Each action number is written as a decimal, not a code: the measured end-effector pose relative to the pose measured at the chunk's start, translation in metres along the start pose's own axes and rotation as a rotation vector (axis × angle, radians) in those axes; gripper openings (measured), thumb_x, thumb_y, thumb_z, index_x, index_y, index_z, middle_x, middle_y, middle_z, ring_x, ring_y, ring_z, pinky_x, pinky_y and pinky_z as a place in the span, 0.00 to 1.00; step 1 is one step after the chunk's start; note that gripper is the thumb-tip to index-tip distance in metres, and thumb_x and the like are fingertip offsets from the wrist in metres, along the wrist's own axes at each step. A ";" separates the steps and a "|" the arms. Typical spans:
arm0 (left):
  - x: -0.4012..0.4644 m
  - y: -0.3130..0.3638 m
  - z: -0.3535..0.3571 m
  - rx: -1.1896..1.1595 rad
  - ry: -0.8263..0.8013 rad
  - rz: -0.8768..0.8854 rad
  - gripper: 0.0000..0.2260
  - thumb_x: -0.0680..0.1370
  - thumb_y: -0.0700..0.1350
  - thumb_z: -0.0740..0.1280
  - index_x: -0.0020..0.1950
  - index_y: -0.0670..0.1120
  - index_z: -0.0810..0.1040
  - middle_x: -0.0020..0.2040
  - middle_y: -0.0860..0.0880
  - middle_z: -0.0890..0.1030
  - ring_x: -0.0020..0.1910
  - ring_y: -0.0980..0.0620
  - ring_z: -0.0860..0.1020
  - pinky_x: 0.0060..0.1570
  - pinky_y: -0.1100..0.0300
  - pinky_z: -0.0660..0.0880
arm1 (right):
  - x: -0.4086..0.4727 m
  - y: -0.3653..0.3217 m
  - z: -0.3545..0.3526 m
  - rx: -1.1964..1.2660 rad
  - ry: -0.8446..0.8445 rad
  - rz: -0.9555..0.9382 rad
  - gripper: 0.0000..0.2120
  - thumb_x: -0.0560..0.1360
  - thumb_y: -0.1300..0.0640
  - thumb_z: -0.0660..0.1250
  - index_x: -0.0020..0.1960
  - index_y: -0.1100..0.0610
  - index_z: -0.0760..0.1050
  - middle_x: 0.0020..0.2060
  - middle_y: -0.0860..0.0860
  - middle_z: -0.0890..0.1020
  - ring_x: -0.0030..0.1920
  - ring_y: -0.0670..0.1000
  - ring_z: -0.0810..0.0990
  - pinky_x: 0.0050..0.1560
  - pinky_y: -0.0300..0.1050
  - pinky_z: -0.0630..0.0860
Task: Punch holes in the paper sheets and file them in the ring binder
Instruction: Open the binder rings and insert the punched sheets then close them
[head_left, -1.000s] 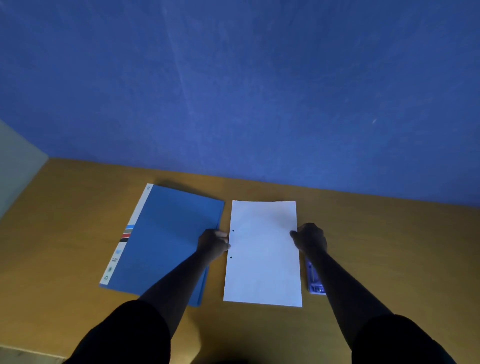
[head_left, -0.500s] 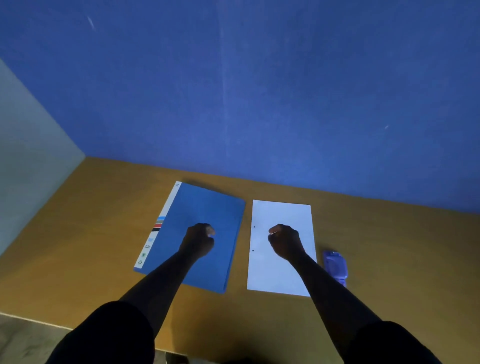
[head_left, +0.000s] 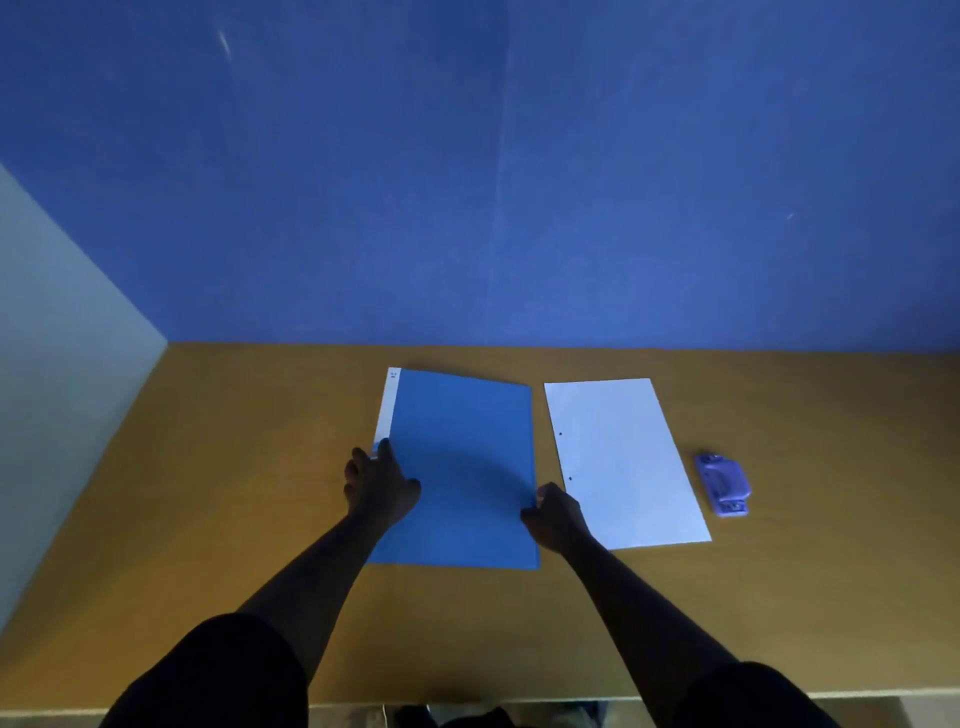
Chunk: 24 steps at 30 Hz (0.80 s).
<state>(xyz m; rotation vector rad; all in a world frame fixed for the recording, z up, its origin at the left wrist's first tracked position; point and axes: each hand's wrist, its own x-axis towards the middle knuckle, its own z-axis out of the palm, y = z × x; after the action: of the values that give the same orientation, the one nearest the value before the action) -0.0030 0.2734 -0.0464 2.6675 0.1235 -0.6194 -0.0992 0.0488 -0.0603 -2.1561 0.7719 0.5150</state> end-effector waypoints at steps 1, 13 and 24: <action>0.002 -0.003 0.000 -0.036 -0.024 -0.013 0.37 0.73 0.50 0.68 0.77 0.47 0.52 0.71 0.38 0.60 0.69 0.34 0.61 0.62 0.43 0.69 | -0.002 -0.001 0.003 0.015 0.018 0.017 0.21 0.75 0.59 0.64 0.66 0.63 0.68 0.59 0.58 0.78 0.53 0.56 0.79 0.43 0.42 0.73; -0.001 0.009 0.010 -0.323 -0.114 -0.060 0.36 0.70 0.46 0.72 0.73 0.43 0.56 0.64 0.39 0.67 0.60 0.38 0.71 0.41 0.52 0.75 | -0.007 0.012 -0.015 0.316 0.130 0.143 0.08 0.70 0.61 0.67 0.38 0.66 0.77 0.39 0.62 0.82 0.37 0.53 0.75 0.39 0.45 0.70; -0.024 0.046 0.034 -0.415 -0.151 -0.034 0.36 0.66 0.44 0.73 0.69 0.42 0.59 0.61 0.42 0.70 0.56 0.42 0.74 0.46 0.48 0.81 | -0.013 0.034 -0.063 0.182 0.303 0.101 0.11 0.73 0.62 0.64 0.51 0.59 0.82 0.52 0.53 0.84 0.53 0.55 0.81 0.51 0.43 0.76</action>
<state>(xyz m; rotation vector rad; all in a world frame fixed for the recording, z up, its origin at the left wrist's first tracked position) -0.0307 0.2183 -0.0469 2.2165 0.2283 -0.7154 -0.1248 -0.0128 -0.0316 -2.0556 1.0553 0.1595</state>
